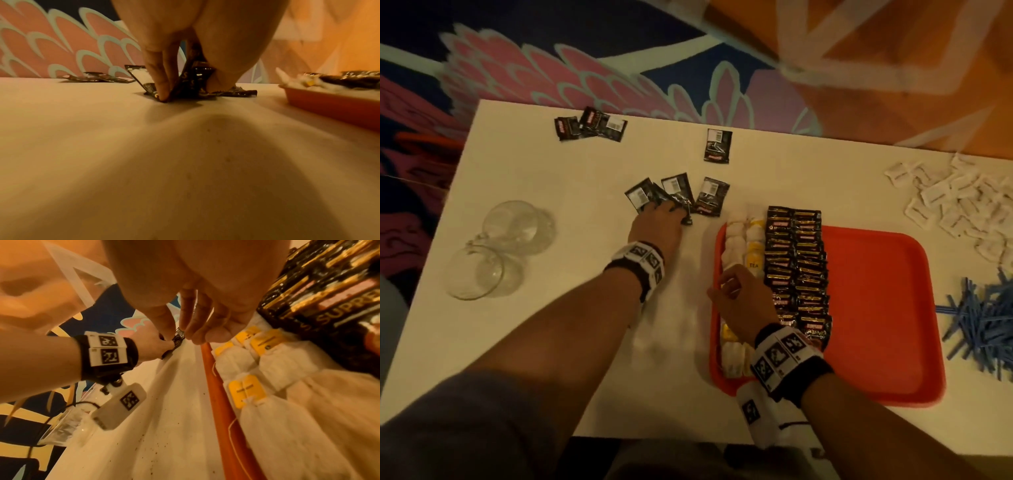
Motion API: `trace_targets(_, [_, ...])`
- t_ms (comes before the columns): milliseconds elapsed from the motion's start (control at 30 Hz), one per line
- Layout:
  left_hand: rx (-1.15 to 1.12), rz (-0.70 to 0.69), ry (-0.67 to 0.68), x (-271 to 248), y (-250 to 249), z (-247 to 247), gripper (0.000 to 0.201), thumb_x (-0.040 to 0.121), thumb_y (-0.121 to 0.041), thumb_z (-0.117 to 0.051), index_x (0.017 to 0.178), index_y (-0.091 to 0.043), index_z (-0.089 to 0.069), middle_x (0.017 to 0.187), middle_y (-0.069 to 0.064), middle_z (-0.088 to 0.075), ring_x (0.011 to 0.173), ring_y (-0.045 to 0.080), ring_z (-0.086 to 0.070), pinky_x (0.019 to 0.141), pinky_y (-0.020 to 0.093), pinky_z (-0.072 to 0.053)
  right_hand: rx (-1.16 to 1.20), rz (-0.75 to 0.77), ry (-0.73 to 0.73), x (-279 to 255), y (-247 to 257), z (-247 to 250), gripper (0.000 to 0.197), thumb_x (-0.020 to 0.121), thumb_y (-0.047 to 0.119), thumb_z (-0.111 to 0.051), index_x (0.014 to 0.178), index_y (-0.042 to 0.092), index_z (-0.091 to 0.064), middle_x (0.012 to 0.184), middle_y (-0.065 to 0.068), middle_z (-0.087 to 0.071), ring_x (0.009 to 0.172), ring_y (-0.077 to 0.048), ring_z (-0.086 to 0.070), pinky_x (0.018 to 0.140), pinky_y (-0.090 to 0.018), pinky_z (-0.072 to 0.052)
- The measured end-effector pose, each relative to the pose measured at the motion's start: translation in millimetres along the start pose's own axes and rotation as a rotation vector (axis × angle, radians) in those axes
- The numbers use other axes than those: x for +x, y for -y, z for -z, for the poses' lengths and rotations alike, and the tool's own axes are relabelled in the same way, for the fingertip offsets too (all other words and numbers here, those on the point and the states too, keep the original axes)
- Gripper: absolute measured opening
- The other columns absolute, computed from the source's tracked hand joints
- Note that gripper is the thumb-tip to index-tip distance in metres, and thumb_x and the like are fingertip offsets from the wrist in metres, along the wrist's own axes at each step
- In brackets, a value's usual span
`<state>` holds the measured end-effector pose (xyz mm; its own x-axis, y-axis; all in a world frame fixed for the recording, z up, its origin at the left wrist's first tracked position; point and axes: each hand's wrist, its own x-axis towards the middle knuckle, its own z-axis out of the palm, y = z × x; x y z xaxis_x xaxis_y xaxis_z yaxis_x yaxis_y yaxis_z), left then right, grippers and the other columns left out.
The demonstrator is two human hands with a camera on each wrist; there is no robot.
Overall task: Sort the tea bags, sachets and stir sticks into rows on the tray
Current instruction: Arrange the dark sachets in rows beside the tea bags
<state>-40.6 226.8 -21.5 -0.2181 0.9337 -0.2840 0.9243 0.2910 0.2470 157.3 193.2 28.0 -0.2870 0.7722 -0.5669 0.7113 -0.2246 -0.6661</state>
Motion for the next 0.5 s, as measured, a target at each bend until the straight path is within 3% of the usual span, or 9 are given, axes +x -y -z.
trace_targets(67, [-0.105, 0.032, -0.009, -20, 4, -1, 0.039, 0.099, -0.012, -0.045, 0.135, -0.018, -0.059, 0.143, 0.004, -0.053, 0.129, 0.03, -0.046, 0.104, 0.041, -0.04, 0.021, -0.022, 0.036, -2, 4, -4, 0.02, 0.091, 0.029, -0.066, 0.106, 0.02, -0.055, 0.089, 0.007, -0.06, 0.071, -0.002, -0.057, 0.052, -0.01, -0.043])
trace_targets(167, [-0.249, 0.068, -0.027, -46, 10, 0, 0.038, 0.096, -0.006, -0.047, 0.13, -0.013, -0.064, 0.136, 0.008, -0.06, 0.123, 0.03, -0.054, 0.105, 0.039, -0.041, 0.015, -0.021, 0.051, -3, 9, -5, 0.02, 0.091, 0.03, -0.066, 0.105, 0.022, -0.055, 0.092, 0.006, -0.061, 0.075, -0.005, -0.059, 0.061, -0.017, -0.049])
trace_targets(233, [-0.342, 0.122, -0.071, -65, 13, 7, 0.034, 0.094, -0.005, -0.05, 0.123, -0.01, -0.068, 0.126, 0.012, -0.066, 0.116, 0.03, -0.059, 0.1, 0.036, -0.043, 0.002, -0.012, 0.069, -5, 13, -4, 0.021, 0.09, 0.03, -0.066, 0.107, 0.022, -0.056, 0.094, 0.005, -0.062, 0.079, -0.007, -0.06, 0.067, -0.021, -0.051])
trace_targets(333, [-0.474, 0.208, -0.114, -90, 15, 20, 0.022, 0.093, -0.006, -0.053, 0.107, -0.006, -0.07, 0.105, 0.016, -0.07, 0.099, 0.033, -0.063, 0.083, 0.032, -0.045, -0.041, 0.024, 0.082, -6, 20, 0, 0.019, 0.089, 0.028, -0.067, 0.105, 0.024, -0.057, 0.098, 0.005, -0.063, 0.086, -0.01, -0.06, 0.073, -0.025, -0.052])
trace_targets(400, [-0.56, 0.244, -0.127, -104, 17, 28, 0.016, 0.091, -0.007, -0.056, 0.099, -0.008, -0.07, 0.094, 0.013, -0.07, 0.088, 0.029, -0.063, 0.073, 0.029, -0.045, -0.058, 0.066, 0.088, -8, 26, 2, 0.018, 0.088, 0.025, -0.068, 0.103, 0.024, -0.058, 0.1, 0.004, -0.064, 0.089, -0.012, -0.062, 0.078, -0.03, -0.055])
trace_targets(500, [-0.703, 0.259, -0.113, -119, 20, 39, 0.014, 0.089, -0.008, -0.06, 0.097, -0.013, -0.071, 0.085, 0.007, -0.072, 0.08, 0.025, -0.067, 0.073, 0.032, -0.054, -0.001, 0.129, 0.085, -11, 36, 5, 0.021, 0.084, 0.022, -0.073, 0.1, 0.024, -0.059, 0.098, 0.006, -0.065, 0.098, -0.014, -0.062, 0.089, -0.036, -0.053])
